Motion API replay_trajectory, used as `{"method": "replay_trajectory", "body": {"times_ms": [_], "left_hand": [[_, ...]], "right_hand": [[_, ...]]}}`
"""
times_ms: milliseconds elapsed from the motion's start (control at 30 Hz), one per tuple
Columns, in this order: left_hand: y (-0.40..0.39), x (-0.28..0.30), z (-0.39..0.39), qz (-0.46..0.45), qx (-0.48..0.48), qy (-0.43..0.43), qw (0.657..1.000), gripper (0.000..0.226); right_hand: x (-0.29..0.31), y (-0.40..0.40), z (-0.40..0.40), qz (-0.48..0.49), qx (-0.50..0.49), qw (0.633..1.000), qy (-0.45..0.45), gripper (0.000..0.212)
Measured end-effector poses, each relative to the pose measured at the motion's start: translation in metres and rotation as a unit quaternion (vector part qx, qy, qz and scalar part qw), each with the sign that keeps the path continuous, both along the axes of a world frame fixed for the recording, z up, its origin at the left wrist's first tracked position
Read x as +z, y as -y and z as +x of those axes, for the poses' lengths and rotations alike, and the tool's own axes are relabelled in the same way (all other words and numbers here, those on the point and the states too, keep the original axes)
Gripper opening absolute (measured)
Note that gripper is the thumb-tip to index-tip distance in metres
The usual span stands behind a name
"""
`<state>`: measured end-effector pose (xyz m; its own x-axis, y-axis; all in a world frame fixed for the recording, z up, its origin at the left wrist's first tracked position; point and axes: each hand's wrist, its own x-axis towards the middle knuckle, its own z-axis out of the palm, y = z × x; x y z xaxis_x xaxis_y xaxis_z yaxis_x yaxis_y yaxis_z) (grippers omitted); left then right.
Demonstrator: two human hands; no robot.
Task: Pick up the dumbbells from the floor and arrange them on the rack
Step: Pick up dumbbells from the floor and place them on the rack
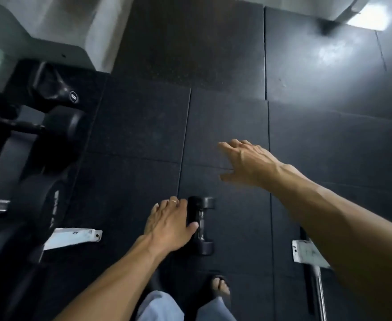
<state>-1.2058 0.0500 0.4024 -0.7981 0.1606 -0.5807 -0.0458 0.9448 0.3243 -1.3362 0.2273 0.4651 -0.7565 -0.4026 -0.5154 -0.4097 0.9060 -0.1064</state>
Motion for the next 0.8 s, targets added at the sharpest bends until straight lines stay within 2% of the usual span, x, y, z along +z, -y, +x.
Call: {"method": "replay_trajectory", "body": {"times_ms": [167,300,433,533,633,700,800], "left_hand": [[-0.039,-0.134,0.007,0.018,0.028,0.059,0.998,0.061],[-0.064,-0.253,0.012,0.029,0.091,0.112,0.989,0.062],[-0.086,-0.345,0.023,0.06,0.165,0.151,0.973,0.064],[-0.099,-0.389,0.032,0.102,0.218,0.183,0.953,0.067],[-0.105,-0.417,0.041,0.144,0.26,0.215,0.93,0.067],[-0.105,-0.428,0.043,0.147,0.269,0.223,0.925,0.07],[-0.105,-0.434,0.043,0.156,0.28,0.215,0.923,0.06]], "right_hand": [[-0.15,-0.034,0.021,0.008,-0.013,0.998,0.06,0.075],[-0.275,-0.054,0.027,-0.002,-0.027,0.996,0.09,0.079],[-0.369,-0.059,0.03,-0.012,-0.024,0.994,0.108,0.089],[-0.413,-0.058,0.035,-0.029,-0.004,0.993,0.118,0.098],[-0.443,-0.058,0.044,-0.067,0.011,0.99,0.12,0.097],[-0.457,-0.057,0.048,-0.093,0.012,0.991,0.091,0.089],[-0.467,-0.057,0.048,-0.128,0.01,0.991,0.041,0.066]]}}
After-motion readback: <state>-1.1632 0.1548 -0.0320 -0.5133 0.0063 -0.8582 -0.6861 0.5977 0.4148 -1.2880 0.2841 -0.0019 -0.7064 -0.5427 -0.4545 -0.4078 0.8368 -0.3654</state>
